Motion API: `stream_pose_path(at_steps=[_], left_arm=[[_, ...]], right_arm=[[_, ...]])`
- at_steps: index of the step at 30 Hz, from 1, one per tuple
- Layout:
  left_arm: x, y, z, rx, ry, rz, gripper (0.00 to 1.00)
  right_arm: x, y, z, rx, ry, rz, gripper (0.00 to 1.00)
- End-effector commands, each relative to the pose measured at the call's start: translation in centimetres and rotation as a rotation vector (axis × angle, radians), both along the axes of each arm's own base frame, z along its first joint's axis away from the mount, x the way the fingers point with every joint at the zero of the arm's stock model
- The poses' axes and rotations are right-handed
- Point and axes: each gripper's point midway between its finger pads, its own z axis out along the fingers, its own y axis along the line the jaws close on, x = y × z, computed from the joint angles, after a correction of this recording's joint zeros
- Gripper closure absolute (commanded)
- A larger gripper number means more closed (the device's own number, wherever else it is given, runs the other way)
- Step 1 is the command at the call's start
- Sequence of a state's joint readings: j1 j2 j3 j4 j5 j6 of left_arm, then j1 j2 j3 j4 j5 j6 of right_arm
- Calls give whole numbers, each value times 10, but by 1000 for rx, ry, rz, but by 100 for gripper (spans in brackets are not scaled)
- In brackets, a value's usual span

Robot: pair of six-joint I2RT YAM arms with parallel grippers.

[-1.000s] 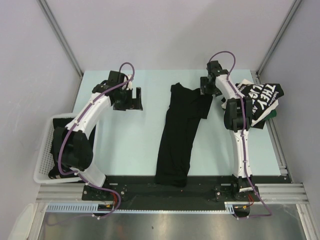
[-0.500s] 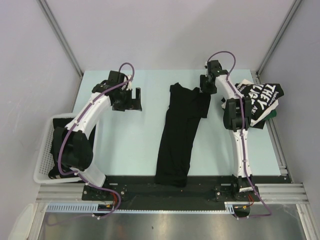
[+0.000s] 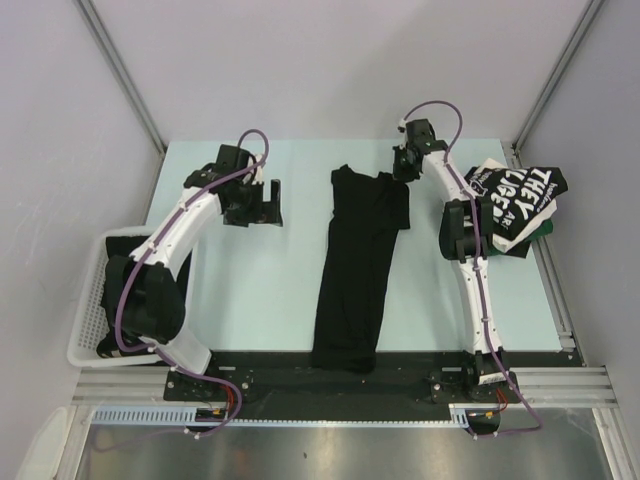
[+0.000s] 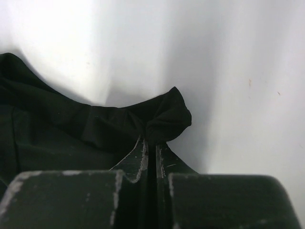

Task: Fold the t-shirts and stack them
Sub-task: Rotate the tshirt 90 degrees

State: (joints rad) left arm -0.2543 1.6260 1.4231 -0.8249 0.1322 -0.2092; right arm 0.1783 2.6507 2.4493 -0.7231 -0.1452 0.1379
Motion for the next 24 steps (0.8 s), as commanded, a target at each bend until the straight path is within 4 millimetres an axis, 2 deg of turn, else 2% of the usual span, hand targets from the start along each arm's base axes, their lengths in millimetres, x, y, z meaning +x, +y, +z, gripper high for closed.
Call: stream_pose_path(at_steps=[1,4,10,13,19,24], left_arm=[[-10,2,18,-2,-54,-3,1],[-17,1,15,-10,-58,-12,0],[-32,-3,2,-20,-38,-27,1],[-38,-5,-3,-24,-32,-33,1],[-46,-5,-8,-29,-28,-34,0],[-54,-6,-12,-41,-24,-40,0]], right_arm=[[1,34,-37,47,9,68,100],[19,42,-23,84,-82,79,100],[67,52,26,139,-329,64,100],[84,57,41,170,-420,54,100],[107,60,56,196,-545,27,100],[115,54,66,187,-602,6,100]])
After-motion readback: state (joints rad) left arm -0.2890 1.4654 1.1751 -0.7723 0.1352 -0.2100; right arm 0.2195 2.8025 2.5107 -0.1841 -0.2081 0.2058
